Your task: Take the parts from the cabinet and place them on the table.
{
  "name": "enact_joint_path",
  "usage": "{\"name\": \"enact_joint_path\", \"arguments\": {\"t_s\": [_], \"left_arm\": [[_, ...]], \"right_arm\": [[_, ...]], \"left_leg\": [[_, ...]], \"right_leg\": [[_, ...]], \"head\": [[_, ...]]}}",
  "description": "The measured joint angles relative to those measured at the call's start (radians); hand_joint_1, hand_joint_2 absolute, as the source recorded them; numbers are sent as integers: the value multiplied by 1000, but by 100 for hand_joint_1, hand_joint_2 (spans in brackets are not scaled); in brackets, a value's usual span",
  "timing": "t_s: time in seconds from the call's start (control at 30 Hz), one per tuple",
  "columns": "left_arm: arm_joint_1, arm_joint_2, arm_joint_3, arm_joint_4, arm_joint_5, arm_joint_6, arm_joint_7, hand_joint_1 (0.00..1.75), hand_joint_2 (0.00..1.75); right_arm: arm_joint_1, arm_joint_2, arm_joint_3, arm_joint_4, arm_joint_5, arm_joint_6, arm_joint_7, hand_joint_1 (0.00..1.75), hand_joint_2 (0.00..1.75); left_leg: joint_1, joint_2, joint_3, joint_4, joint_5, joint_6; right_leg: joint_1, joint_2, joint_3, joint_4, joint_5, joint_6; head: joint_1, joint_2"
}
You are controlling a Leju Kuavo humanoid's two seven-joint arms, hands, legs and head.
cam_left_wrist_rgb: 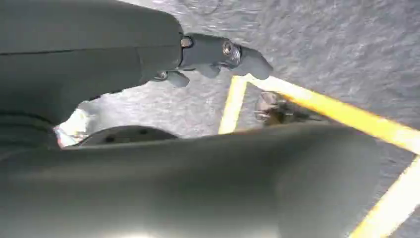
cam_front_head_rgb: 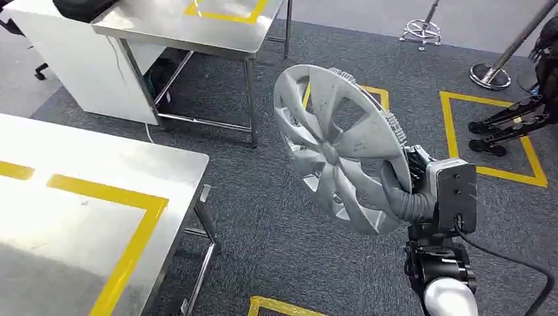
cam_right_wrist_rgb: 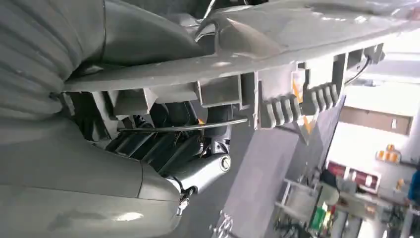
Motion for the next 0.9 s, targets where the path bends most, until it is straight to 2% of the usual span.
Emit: {"name": "enact_joint_path", "arguments": {"t_s": [0.03, 0.07, 0.1, 0.13, 0.17, 0.2, 0.23, 0.27, 0.3, 0.33, 0.37, 0.4, 0.43, 0.5, 0.53, 0.57, 0.6, 0.63, 0.67, 0.7, 0.73, 0.77, 0.8, 0.83, 0.87, 0.9], "left_arm": [[2, 14, 8, -16, -3, -5, -3, 0, 0], [8, 20, 13, -23, -4, -9, -8, 0, 0], [9, 28, 22, -33, -5, -14, -13, 0, 0], [7, 38, 28, -41, -7, -18, -16, 0, 0], [7, 41, 36, -50, -7, -24, -19, 0, 0], [7, 45, 45, -55, -8, -31, -22, 0, 0], [9, 48, 51, -58, -10, -38, -27, 0, 0], [11, 50, 55, -59, -11, -40, -29, 0, 0], [14, 52, 61, -62, -12, -42, -30, 0, 0], [15, 53, 66, -64, -12, -43, -30, 0, 0], [15, 53, 69, -68, -13, -44, -30, 0, 0], [14, 53, 71, -72, -14, -44, -30, 0, 0], [15, 52, 72, -77, -14, -44, -30, 0, 0], [20, 52, 71, -80, -14, -45, -30, 0, 0], [22, 51, 71, -83, -14, -45, -30, 0, 0], [25, 47, 72, -85, -14, -45, -31, 0, 0], [23, 47, 75, -86, -14, -45, -30, 0, 0], [20, 47, 79, -86, -13, -46, -30, 0, 0], [17, 48, 86, -86, -13, -48, -30, 0, 0], [17, 49, 92, -86, -13, -49, -31, 0, 0], [17, 51, 95, -86, -12, -53, -31, 0, 0], [18, 53, 99, -86, -11, -54, -31, 0, 0], [19, 54, 100, -86, -11, -56, -31, 0, 0], [19, 58, 104, -86, -11, -56, -31, 0, 0], [18, 61, 109, -85, -11, -56, -32, 0, 0], [16, 69, 117, -85, -11, -58, -32, 0, 0]], "right_arm": [[-3, 7, 2, 6, -2, 3, 0, 175, 175], [-6, 13, 4, 14, -2, 6, 2, 175, 175], [-7, 21, 8, 21, -2, 7, 2, 175, 175], [-10, 24, 10, 25, -2, 8, 2, 175, 175], [-11, 27, 12, 32, -3, 11, 2, 175, 175], [-11, 31, 14, 38, -4, 14, 2, 175, 175], [-11, 35, 18, 46, -5, 17, 2, 175, 175], [-12, 40, 22, 52, -5, 20, 2, 175, 175], [-12, 45, 27, 58, -6, 22, 2, 175, 175], [-12, 50, 29, 62, -7, 23, 2, 175, 175], [-15, 54, 30, 66, -7, 23, 2, 175, 175], [-20, 57, 31, 69, -7, 23, 3, 175, 175], [-23, 58, 32, 72, -7, 23, 2, 175, 175], [-26, 63, 34, 77, -8, 23, 2, 175, 175], [-28, 68, 36, 79, -8, 24, 3, 175, 175], [-30, 69, 38, 83, -8, 24, 3, 175, 175], [-33, 70, 40, 85, -8, 24, 2, 175, 175], [-36, 70, 42, 87, -8, 25, 2, 175, 175], [-36, 70, 42, 91, -8, 26, 2, 175, 175], [-36, 70, 44, 95, -8, 26, 2, 175, 175], [-36, 71, 45, 100, -8, 27, 2, 175, 175], [-36, 71, 46, 105, -8, 28, 2, 175, 175], [-36, 71, 47, 109, -8, 29, 2, 175, 175], [-37, 72, 48, 111, -8, 29, 1, 175, 175], [-39, 72, 49, 112, -8, 29, 0, 175, 175], [-46, 74, 51, 116, -8, 30, -1, 175, 175]], "left_leg": [[-5, 4, -3, -4, 2, -5], [-9, 65, -15, 9, -12, -3], [-12, 123, -37, 57, -50, -6], [-11, 146, -68, 126, -90, -9], [-10, 159, -99, 198, -122, -11], [-10, 164, -125, 260, -142, -16], [-10, 167, -125, 271, -138, -18], [-10, 171, -100, 236, -114, -19], [-10, 178, -55, 166, -82, -18], [-10, 194, 0, 78, -49, -17], [-15, 240, 45, -5, -50, -13], [-20, 257, 55, -6, -55, 0], [-21, 239, 54, -5, -50, 6], [-23, 219, 46, -5, -44, 14], [-17, 208, 49, -16, -35, 22], [-7, 197, 53, -26, -26, 23], [-1, 189, 51, -29, -22, 27], [2, 180, 46, -29, -16, 30], [4, 166, 41, -29, -13, 28], [7, 151, 36, -28, -10, 26], [11, 135, 31, -27, -6, 21], [17, 119, 27, -26, -2, 14], [25, 103, 22, -22, 1, 5], [34, 86, 15, -16, 2, -6], [39, 71, 6, -5, 1, -19], [37, 57, -11, 6, 2, -36]], "right_leg": [[-8, -17, 7, -25, 12, 0], [-10, -31, 14, -38, 20, 0], [-8, -40, 13, -43, 24, -7], [-7, -55, 9, -43, 25, -8], [-6, -69, 5, -42, 25, -8], [-5, -87, 2, -41, 24, -8], [-5, -102, 0, -40, 25, -8], [-4, -116, -2, -38, 24, -8], [-4, -129, -3, -34, 23, -7], [-4, -141, -3, -29, 21, -5], [-1, -152, -5, -20, 17, 1], [8, -160, -9, -14, 12, 8], [6, -170, -11, -12, 13, 12], [5, -188, -9, -14, 18, 20], [8, -198, -8, -12, 16, 23], [4, -153, -24, 4, 2, 33], [-2, -101, -41, 43, -31, 39], [-9, -76, -68, 113, -73, 45], [-17, -63, -102, 199, -113, 51], [-26, -59, -126, 263, -137, 58], [-35, -59, -133, 287, -138, 66], [-46, -58, -118, 265, -118, 74], [-56, -57, -86, 206, -85, 83], [-69, -47, -39, 120, -45, 96], [-85, -16, 2, 41, -21, 110], [-81, 36, 10, 8, -50, 118]], "head": [[0, 0], [-3, 0], [-20, 0], [-28, 0], [-32, 0], [-36, 0], [-40, 0], [-44, 0], [-47, 0], [-51, 0], [-54, 0], [-54, 0], [-48, 0], [-45, 0], [-44, 0], [-45, 0], [-39, 0], [-32, 0], [-25, 0], [-24, 0], [-24, 0], [-23, 0], [-23, 0], [-23, 0], [-19, 0], [-6, 0]]}}
